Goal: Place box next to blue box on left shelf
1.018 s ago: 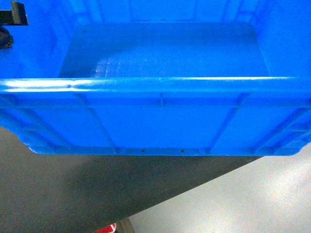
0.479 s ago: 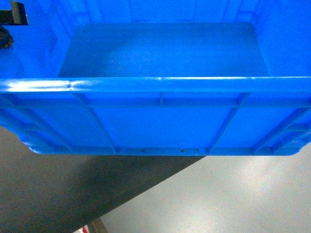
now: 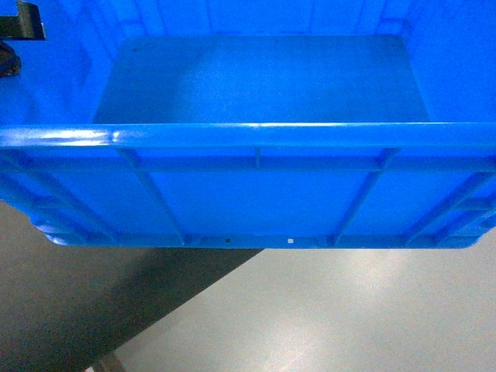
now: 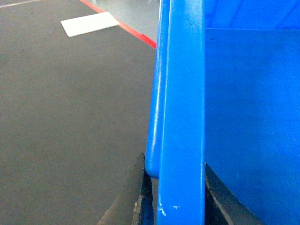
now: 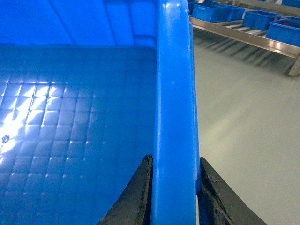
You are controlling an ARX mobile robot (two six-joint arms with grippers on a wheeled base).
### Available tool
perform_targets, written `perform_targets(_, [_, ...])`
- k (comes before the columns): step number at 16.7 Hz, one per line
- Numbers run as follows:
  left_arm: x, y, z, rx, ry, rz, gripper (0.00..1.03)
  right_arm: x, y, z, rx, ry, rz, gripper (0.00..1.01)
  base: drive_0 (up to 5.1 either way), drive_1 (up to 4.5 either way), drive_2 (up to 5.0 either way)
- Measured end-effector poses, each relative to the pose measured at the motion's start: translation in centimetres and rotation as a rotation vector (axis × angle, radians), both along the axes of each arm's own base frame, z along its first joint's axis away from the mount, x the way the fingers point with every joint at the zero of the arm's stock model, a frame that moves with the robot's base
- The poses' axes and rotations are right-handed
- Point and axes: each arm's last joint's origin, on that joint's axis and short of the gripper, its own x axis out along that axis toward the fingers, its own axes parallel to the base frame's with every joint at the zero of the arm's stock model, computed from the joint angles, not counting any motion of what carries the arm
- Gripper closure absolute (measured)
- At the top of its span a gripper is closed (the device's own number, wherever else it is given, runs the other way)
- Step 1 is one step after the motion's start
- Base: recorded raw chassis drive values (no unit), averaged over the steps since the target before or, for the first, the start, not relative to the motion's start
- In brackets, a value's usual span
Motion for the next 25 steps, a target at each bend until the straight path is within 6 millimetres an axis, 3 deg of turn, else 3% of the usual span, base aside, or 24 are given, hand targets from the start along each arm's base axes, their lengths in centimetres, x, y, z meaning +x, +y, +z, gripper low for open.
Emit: perform_targets(25, [0.0,0.0,0.0,0.0,0.0,0.0,0.86,0.0,0.0,0.0,0.0,0.0,0.0,0.8,-1.6,-1.61,-1.6])
